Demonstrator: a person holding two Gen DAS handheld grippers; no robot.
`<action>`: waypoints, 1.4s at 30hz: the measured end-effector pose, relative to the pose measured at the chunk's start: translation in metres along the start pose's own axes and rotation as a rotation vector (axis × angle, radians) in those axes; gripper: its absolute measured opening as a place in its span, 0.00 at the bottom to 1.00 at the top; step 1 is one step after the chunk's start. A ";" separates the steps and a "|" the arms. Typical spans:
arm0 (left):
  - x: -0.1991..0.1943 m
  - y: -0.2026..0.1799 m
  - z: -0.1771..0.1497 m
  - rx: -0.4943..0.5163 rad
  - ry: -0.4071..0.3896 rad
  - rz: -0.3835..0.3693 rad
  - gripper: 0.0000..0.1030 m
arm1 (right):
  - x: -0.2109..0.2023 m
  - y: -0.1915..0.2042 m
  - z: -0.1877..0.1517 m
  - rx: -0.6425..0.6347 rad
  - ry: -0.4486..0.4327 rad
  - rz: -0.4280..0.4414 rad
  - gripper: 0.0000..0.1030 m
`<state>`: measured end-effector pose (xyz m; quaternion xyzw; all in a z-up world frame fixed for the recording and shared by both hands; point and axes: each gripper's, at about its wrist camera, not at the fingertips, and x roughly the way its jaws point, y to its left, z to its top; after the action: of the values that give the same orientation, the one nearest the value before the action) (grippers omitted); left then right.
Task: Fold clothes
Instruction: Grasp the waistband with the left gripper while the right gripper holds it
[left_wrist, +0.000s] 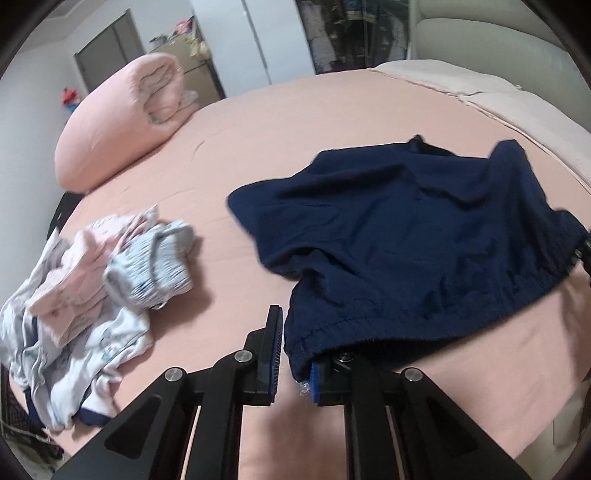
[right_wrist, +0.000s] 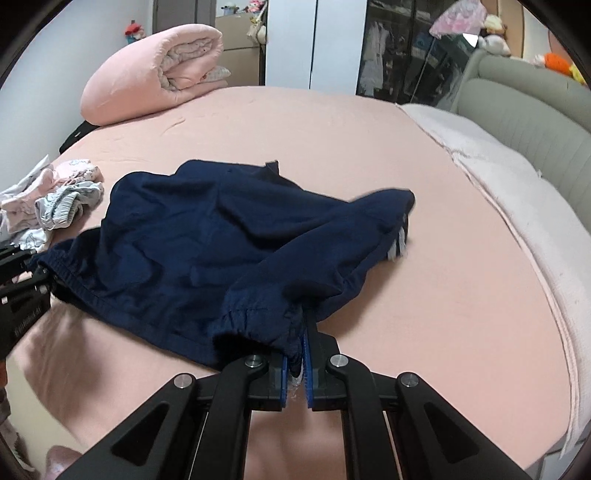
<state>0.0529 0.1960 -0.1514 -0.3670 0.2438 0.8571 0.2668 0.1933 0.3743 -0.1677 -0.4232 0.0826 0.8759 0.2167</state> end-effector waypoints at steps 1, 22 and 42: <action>0.000 0.004 -0.002 -0.011 0.011 -0.001 0.10 | 0.000 -0.003 -0.002 0.013 0.009 0.010 0.06; -0.016 0.011 -0.043 0.059 0.083 -0.109 0.11 | 0.002 -0.047 -0.034 0.225 0.143 0.174 0.06; -0.081 0.054 -0.019 -0.140 -0.046 -0.294 0.83 | -0.043 -0.051 -0.017 0.198 0.111 0.253 0.52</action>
<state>0.0756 0.1221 -0.0897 -0.3967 0.1207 0.8319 0.3687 0.2519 0.4011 -0.1434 -0.4338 0.2330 0.8589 0.1406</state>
